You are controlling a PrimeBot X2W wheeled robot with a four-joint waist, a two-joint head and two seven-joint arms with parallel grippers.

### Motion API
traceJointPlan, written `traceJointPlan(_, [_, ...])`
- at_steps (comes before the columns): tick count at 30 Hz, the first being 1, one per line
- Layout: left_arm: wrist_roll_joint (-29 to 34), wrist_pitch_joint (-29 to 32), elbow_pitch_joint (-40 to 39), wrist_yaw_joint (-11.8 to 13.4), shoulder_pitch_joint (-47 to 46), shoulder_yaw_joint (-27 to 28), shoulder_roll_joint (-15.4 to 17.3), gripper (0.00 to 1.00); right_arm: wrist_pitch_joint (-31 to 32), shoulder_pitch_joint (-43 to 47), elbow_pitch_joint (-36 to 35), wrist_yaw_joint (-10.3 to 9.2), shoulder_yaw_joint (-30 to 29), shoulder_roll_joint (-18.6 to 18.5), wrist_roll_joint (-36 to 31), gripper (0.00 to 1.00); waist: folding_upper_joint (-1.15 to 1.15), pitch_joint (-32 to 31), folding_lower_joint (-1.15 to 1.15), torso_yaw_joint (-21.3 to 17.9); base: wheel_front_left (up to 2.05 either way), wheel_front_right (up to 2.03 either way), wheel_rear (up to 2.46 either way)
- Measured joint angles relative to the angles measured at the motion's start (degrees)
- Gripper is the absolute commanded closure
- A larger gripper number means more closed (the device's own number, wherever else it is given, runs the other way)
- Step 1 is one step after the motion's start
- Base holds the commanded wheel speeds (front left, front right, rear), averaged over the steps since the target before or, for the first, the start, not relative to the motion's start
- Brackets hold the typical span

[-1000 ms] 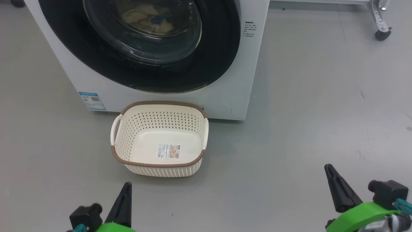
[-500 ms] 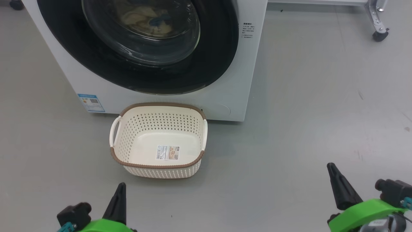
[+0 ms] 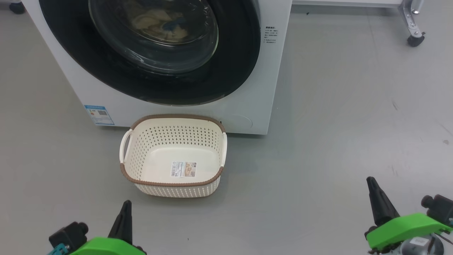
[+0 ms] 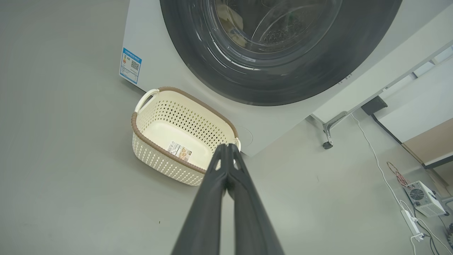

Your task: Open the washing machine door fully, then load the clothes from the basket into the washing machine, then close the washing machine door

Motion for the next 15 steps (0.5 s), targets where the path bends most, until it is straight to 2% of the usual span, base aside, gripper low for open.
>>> traceJointPlan(15, [-8.7,2.3,0.3,-1.0,-0.2,2.7,-0.5,1.00,0.6,-1.6,1.8,0.00,-0.1,-0.3,10.0,1.00,0.00,-0.4,0.00,-0.3,0.00,0.00,0.00])
